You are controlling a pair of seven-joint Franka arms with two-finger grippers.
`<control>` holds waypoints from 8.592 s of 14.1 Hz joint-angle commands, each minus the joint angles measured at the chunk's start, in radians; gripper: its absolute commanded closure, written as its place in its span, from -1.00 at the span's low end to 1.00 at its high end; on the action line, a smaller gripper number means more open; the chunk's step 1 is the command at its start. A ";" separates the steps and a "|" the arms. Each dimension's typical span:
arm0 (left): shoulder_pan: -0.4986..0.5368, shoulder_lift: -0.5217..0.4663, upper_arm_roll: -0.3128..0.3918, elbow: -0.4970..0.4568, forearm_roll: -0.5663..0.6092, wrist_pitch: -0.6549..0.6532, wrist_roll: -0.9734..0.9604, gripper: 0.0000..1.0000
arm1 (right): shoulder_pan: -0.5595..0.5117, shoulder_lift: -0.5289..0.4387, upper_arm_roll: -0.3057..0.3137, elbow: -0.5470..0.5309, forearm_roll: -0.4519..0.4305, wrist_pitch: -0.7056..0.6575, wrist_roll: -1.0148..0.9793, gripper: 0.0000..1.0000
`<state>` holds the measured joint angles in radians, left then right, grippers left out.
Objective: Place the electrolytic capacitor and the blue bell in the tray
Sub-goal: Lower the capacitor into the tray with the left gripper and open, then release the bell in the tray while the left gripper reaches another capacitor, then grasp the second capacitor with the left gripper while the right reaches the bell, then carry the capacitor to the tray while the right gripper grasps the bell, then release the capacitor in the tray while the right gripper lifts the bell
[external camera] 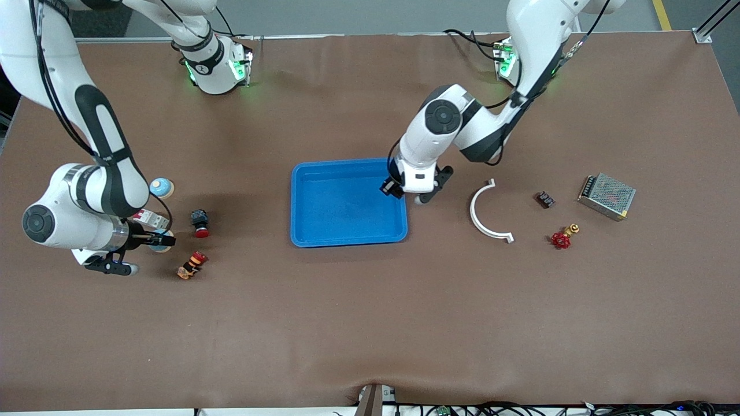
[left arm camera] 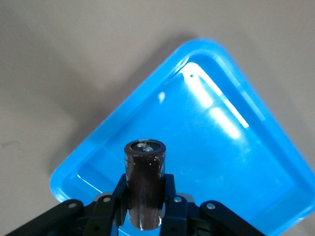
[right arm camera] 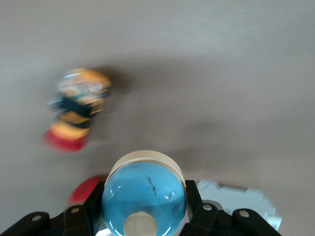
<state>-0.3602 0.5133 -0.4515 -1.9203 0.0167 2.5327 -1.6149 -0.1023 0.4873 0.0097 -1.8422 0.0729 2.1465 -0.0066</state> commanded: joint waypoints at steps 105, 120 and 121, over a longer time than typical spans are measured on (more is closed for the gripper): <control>-0.057 0.108 0.146 0.471 0.359 -0.417 -0.170 -1.00 | -0.194 -0.222 -0.008 -0.789 -0.091 0.768 -0.095 1.00; 0.329 -0.377 0.137 0.455 0.089 -0.894 0.864 -1.00 | -0.117 -0.434 0.012 -0.537 -0.088 0.066 -0.001 1.00; 0.333 -0.398 0.151 0.452 0.088 -0.931 0.945 -1.00 | -0.093 -0.437 0.012 -0.517 -0.088 0.031 0.041 1.00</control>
<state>-0.0470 0.1866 -0.3084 -1.4217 0.1282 1.6540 -0.7960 -0.2405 0.0721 0.0188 -2.3921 -0.0072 2.2441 -0.0486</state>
